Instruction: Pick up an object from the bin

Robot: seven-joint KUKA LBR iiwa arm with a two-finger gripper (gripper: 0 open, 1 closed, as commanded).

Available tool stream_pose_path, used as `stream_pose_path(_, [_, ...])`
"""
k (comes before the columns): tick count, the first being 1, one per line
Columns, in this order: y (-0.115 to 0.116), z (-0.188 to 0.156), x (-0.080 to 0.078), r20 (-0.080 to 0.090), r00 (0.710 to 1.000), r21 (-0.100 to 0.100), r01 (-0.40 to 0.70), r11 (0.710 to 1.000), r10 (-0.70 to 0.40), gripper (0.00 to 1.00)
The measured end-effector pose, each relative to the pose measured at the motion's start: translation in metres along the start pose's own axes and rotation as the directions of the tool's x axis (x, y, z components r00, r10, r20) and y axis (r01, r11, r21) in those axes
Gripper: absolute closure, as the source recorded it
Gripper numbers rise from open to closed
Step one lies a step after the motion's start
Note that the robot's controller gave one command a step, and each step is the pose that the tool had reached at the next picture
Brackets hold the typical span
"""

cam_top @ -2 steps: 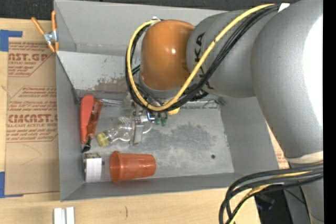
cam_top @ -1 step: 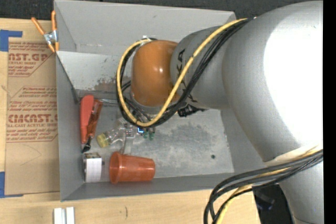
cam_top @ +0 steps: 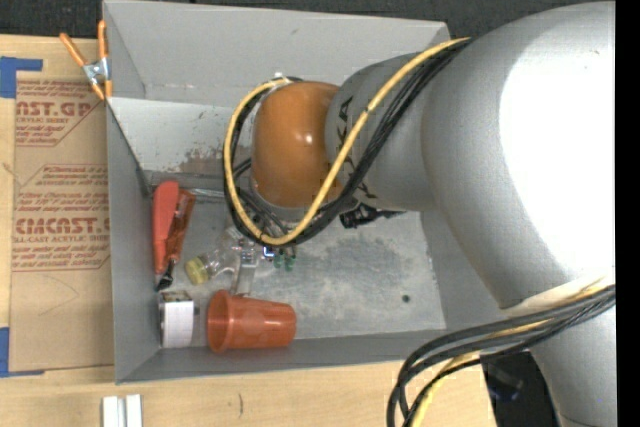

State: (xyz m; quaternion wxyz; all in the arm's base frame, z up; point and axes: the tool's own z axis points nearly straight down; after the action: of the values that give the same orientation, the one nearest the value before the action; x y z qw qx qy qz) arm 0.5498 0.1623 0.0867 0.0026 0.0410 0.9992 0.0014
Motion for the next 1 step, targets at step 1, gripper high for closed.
stream_pose_path(1, [-0.0023,-0.0137,0.0032,0.003,0.998,-0.004,-0.061,0.998,0.061,0.0])
